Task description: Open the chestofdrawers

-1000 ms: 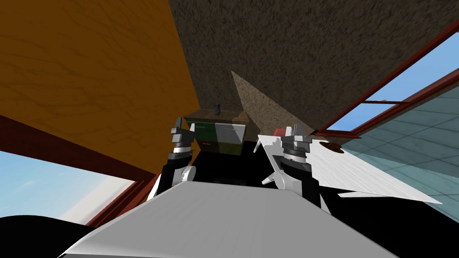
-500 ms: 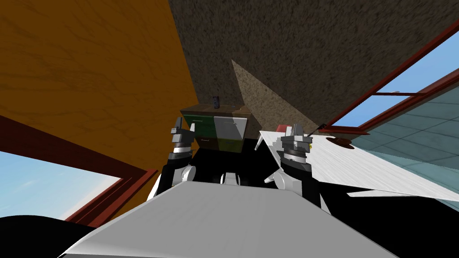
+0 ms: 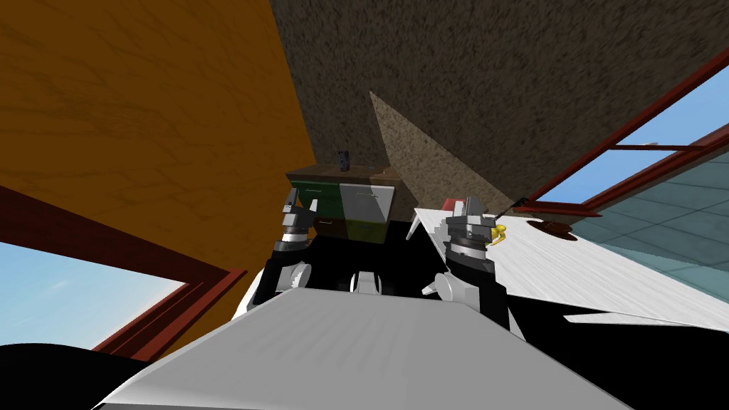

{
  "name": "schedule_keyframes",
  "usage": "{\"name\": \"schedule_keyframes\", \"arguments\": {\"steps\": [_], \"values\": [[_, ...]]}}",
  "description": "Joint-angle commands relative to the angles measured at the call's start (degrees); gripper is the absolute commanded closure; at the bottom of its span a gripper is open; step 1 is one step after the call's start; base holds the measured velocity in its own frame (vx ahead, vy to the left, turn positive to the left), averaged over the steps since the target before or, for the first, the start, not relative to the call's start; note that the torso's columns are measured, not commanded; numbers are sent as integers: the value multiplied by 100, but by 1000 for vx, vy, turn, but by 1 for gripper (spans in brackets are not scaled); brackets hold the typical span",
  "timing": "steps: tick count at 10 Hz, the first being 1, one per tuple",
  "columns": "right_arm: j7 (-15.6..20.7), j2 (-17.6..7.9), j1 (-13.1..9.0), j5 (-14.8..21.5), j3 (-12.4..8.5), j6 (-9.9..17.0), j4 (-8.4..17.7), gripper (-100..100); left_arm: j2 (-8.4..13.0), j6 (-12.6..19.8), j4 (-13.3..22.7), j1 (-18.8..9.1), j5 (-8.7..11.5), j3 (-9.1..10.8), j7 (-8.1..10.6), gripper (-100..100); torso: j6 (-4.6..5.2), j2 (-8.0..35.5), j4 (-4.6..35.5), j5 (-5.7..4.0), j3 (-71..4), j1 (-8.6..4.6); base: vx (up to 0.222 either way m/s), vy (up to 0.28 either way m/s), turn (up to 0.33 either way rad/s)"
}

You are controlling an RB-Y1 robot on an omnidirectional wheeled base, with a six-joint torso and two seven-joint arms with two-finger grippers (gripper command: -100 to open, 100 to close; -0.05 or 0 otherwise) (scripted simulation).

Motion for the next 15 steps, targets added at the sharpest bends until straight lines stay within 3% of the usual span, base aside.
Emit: {"name": "schedule_keyframes", "arguments": {"steps": [1, 6, 15], "values": [[0, 0, 0, 0, 0, 0, 0, 0, 149, 13, 303, -160, -62, -73, 20, -100, 1, -1, 0, 0, 0, 0, 99, -36, 41], [0, 0, 0, 0, 0, 0, 0, 0, 224, 31, 981, -499, -197, -235, 69, -100, 0, 6, 2, 2, 3, 7, 94, -26, 65], [0, 0, 0, 0, 0, 0, 0, 0, 156, 61, 2058, -1034, -409, -488, 144, -100, 0, 10, 3, 0, 6, -1, 84, -30, 54]]}}
